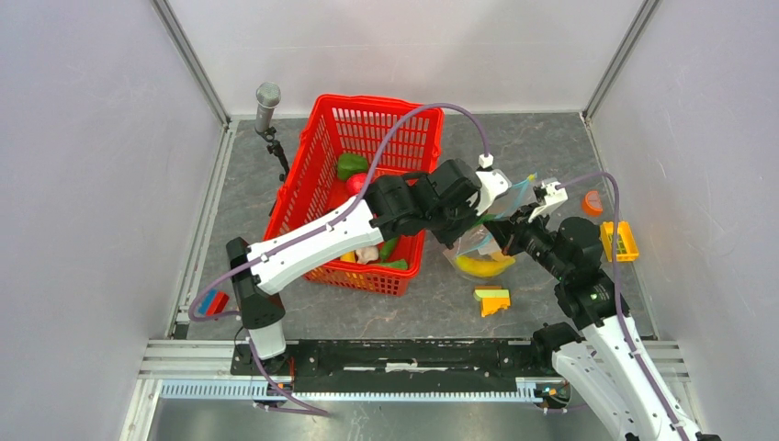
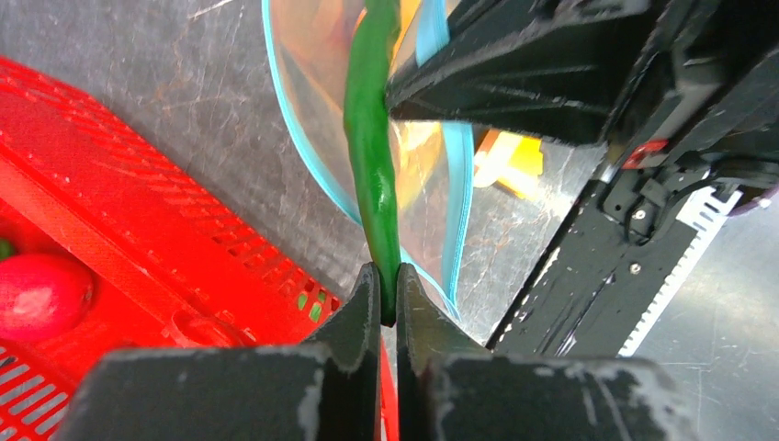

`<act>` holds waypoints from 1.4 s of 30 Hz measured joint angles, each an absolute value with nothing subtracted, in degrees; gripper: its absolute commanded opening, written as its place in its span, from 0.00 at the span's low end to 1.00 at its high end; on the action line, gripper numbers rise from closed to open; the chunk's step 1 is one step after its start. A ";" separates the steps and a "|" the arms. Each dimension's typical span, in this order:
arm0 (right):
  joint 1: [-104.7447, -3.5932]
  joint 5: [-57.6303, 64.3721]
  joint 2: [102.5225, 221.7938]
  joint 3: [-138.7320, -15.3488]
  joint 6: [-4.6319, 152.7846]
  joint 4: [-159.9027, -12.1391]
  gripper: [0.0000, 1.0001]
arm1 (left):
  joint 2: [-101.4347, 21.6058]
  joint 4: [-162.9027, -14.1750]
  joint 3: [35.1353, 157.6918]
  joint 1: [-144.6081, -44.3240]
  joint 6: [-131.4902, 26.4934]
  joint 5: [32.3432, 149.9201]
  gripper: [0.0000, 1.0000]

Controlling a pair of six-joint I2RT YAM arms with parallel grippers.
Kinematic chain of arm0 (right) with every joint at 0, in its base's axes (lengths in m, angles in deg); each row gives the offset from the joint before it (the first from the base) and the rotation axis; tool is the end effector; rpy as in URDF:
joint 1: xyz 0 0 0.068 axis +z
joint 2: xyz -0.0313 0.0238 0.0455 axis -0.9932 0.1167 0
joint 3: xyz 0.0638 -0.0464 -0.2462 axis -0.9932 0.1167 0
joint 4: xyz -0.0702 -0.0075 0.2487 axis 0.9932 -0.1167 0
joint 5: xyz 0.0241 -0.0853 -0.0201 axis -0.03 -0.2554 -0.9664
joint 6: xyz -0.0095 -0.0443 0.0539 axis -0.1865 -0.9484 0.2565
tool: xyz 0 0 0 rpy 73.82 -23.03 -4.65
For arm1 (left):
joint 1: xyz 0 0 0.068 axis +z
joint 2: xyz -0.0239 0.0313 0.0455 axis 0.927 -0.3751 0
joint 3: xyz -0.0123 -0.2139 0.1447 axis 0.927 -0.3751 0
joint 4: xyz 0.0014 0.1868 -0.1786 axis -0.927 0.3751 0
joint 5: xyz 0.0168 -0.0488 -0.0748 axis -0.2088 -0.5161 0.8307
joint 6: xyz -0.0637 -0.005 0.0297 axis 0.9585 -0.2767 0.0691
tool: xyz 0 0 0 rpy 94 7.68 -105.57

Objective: Place the food in the zip-top bag and seal the zipper
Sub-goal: Adjust the fake vegetable in the zipper food storage bag.

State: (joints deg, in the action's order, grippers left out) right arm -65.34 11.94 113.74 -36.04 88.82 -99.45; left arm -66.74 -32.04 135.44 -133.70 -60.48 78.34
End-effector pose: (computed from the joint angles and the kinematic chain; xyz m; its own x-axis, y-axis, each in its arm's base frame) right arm 0.1627 0.0697 0.2892 -0.3890 0.2448 -0.8881 -0.4439 0.7949 0.4136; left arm 0.1663 -0.3578 0.3603 -0.3478 0.6192 -0.7040 0.8659 0.5001 0.0122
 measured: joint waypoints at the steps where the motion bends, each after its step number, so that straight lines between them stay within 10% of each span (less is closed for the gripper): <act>1: -65.34 12.44 113.66 -36.04 88.82 -99.32 0.00 | -66.68 -32.63 135.51 -133.66 -60.48 78.64 0.02; 21: -65.41 14.87 111.86 -36.04 90.48 -99.77 0.00 | -75.92 -34.75 139.16 -133.20 -58.01 82.60 0.12; 29: -65.38 8.26 109.28 -36.13 93.11 -100.74 0.00 | -75.99 -35.43 136.25 -133.61 -56.55 75.73 0.67; 42: -65.34 3.59 109.26 -37.83 94.00 -103.58 0.00 | -69.83 -36.20 134.35 -133.83 -56.57 72.39 0.88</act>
State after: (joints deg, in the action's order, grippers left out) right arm -65.34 3.59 109.26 -37.83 94.00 -103.58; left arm -69.83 -36.20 134.35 -133.83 -56.57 72.39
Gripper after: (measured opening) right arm 0.010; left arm 0.831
